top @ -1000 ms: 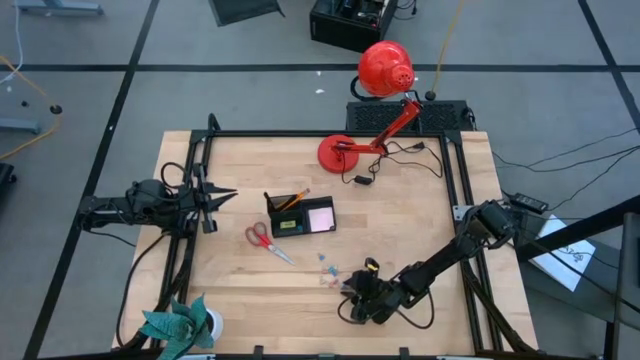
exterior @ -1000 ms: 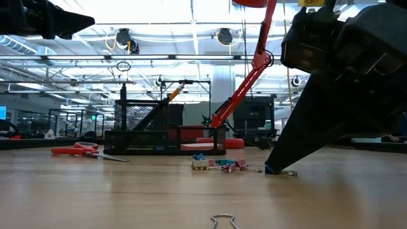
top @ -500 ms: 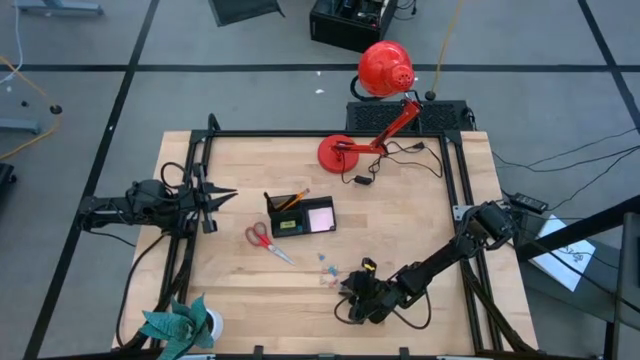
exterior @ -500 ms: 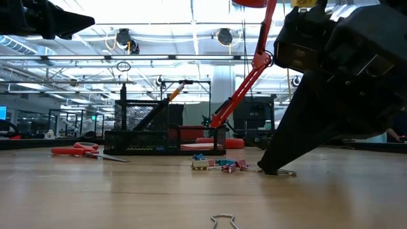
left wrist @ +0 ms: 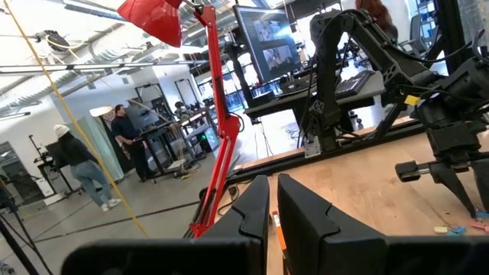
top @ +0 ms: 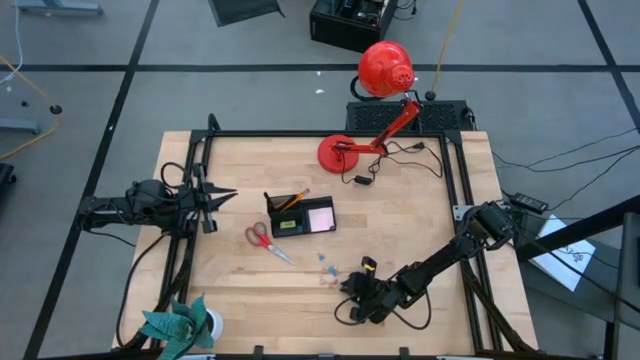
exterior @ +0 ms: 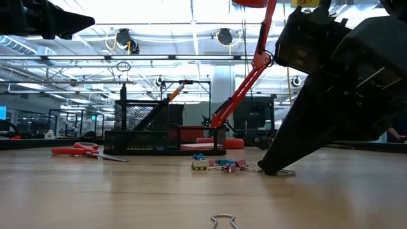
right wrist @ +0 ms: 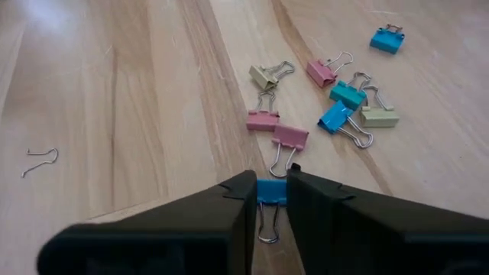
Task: Pick and place office supplies into organizer
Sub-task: Put the blue binder clip into the mesh desk organizer
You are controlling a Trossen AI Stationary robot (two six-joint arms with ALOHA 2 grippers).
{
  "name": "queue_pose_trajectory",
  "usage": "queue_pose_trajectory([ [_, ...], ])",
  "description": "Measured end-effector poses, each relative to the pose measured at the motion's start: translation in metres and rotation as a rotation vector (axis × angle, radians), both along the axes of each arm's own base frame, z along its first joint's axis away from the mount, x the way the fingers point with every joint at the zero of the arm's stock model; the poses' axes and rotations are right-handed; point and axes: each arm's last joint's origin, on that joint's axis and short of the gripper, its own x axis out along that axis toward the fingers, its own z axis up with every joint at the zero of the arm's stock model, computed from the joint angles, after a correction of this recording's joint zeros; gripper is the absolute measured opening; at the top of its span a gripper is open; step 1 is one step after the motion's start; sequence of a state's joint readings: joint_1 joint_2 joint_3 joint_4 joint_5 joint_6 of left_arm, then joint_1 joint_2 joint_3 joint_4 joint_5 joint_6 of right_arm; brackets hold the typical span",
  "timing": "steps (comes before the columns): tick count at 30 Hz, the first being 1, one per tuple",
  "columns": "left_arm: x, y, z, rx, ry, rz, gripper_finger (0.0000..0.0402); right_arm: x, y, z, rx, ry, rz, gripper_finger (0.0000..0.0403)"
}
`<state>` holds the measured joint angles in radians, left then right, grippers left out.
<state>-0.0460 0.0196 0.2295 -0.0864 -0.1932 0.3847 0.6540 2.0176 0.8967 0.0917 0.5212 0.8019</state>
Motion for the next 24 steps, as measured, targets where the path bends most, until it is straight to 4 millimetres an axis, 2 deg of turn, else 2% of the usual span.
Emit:
queue_pose_trajectory([
  [5, 0.0, 0.0, 0.0, 0.0, 0.0, 0.0, 0.0035, 0.0, 0.0, 0.003, -0.032, 0.0, 0.043, 0.0045],
  [10, 0.0, 0.0, 0.0, 0.0, 0.0, 0.0, 0.0035, 0.0, -0.002, 0.015, -0.05, -0.004, 0.082, 0.005],
  [20, 0.0, 0.0, 0.0, 0.0, 0.001, 0.0, 0.0035, -0.002, -0.017, 0.056, -0.147, 0.009, 0.172, 0.0051],
  [24, 0.0, 0.0, 0.0, 0.0, 0.0, 0.0, 0.0035, 0.001, -0.021, 0.077, -0.156, -0.055, 0.198, 0.0051],
])
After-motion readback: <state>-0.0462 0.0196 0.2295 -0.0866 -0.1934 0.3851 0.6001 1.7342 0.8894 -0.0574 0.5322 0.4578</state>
